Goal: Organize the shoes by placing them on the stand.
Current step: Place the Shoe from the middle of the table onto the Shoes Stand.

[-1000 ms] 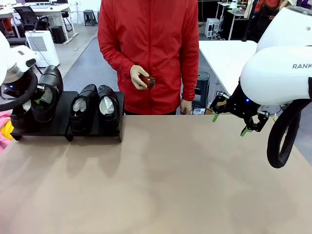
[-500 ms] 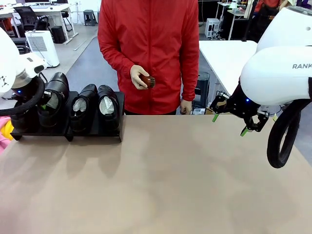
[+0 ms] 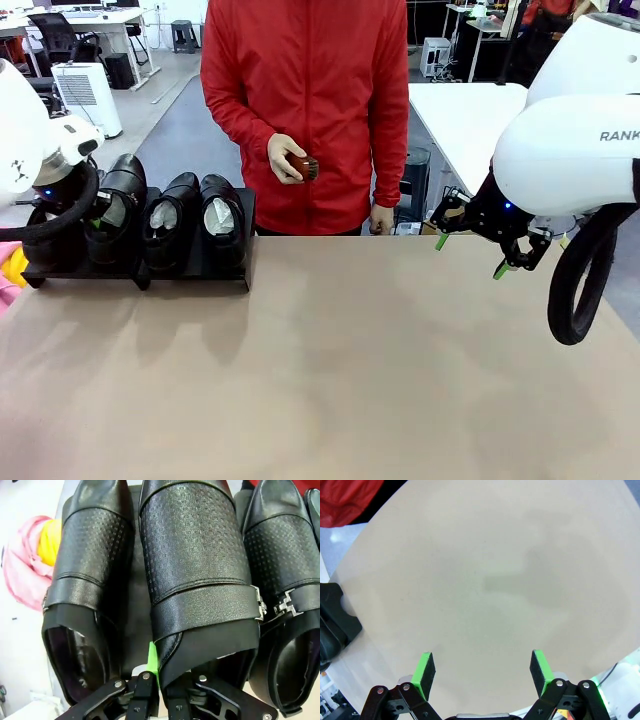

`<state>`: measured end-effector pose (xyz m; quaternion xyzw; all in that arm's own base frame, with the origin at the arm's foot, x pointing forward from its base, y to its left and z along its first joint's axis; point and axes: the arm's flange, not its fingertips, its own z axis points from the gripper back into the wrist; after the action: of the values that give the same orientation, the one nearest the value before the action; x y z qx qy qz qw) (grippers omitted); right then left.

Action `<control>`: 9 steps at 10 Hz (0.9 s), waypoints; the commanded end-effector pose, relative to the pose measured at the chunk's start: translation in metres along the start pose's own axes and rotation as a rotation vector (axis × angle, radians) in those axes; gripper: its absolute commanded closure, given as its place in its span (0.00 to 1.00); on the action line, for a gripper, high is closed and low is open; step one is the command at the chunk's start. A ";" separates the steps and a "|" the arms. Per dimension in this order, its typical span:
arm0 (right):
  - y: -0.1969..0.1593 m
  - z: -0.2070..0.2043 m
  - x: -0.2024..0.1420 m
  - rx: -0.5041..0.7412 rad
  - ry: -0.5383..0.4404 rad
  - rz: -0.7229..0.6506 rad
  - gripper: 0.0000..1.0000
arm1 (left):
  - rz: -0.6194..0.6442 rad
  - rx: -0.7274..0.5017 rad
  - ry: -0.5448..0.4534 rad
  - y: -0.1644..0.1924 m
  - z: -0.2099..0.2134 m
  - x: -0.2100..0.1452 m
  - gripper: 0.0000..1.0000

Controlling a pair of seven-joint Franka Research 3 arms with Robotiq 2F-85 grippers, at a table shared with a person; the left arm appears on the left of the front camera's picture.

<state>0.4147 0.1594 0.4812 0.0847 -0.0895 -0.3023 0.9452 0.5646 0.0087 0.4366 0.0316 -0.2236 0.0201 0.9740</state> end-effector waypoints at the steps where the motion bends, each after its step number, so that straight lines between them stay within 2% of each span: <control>1: 0.000 0.002 0.003 0.009 0.005 0.017 0.00 | -0.004 -0.030 -0.036 0.002 0.000 0.008 1.00; 5: 0.000 0.002 0.003 0.009 0.005 0.017 0.00 | 0.025 -0.025 -0.027 0.007 -0.009 0.007 1.00; 6: 0.000 0.002 0.003 0.009 0.005 0.017 0.00 | 0.032 -0.018 -0.014 0.007 -0.011 0.007 0.93; 9: 0.000 0.002 0.003 0.009 0.005 0.017 0.00 | 0.021 0.022 -0.029 0.006 -0.016 0.009 0.37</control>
<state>0.4147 0.1594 0.4812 0.0847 -0.0895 -0.3022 0.9452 0.5734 0.0175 0.4245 0.0257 -0.2273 0.0284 0.9731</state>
